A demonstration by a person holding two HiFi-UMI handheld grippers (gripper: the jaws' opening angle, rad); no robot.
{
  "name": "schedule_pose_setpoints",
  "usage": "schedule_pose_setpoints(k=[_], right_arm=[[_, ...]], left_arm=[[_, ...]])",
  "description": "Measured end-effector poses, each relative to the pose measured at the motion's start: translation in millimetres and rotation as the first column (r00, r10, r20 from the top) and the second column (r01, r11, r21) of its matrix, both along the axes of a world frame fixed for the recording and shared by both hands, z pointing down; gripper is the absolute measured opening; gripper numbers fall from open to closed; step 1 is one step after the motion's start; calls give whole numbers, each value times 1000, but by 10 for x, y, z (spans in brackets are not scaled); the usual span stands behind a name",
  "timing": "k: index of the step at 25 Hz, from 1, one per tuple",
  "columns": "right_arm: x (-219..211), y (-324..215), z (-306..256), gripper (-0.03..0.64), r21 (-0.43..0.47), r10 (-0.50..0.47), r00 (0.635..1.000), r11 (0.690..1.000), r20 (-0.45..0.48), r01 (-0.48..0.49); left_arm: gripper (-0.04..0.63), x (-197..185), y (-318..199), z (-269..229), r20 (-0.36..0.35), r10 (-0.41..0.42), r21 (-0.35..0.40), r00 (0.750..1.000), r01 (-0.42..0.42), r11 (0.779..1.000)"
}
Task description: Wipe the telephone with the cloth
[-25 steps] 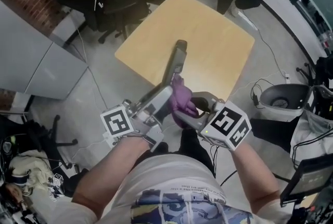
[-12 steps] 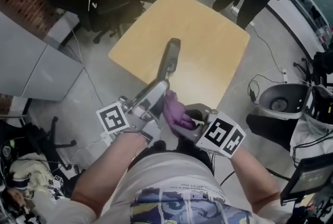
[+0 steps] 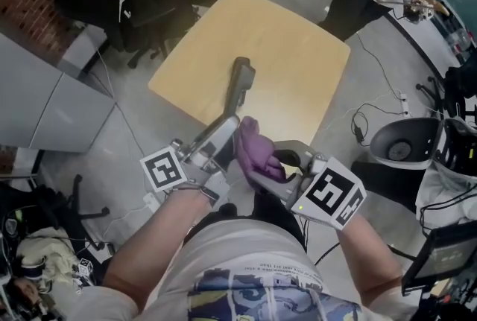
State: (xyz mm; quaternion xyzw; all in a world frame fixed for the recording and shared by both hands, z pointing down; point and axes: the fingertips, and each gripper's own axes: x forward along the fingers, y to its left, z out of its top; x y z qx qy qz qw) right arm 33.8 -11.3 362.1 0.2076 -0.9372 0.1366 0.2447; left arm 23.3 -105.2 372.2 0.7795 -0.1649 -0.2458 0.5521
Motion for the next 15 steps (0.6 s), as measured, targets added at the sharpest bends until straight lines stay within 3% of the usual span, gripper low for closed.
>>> schedule_pose_setpoints(k=[5, 15], right_arm=[[-153, 90, -24, 117, 8, -36, 999, 999, 3, 35], [-145, 227, 288, 116, -59, -49, 999, 997, -12, 49]], left_arm=[[250, 7, 1, 22, -13, -2, -14, 1000, 2, 1000], [250, -30, -12, 1, -47, -16, -32, 999, 15, 999]])
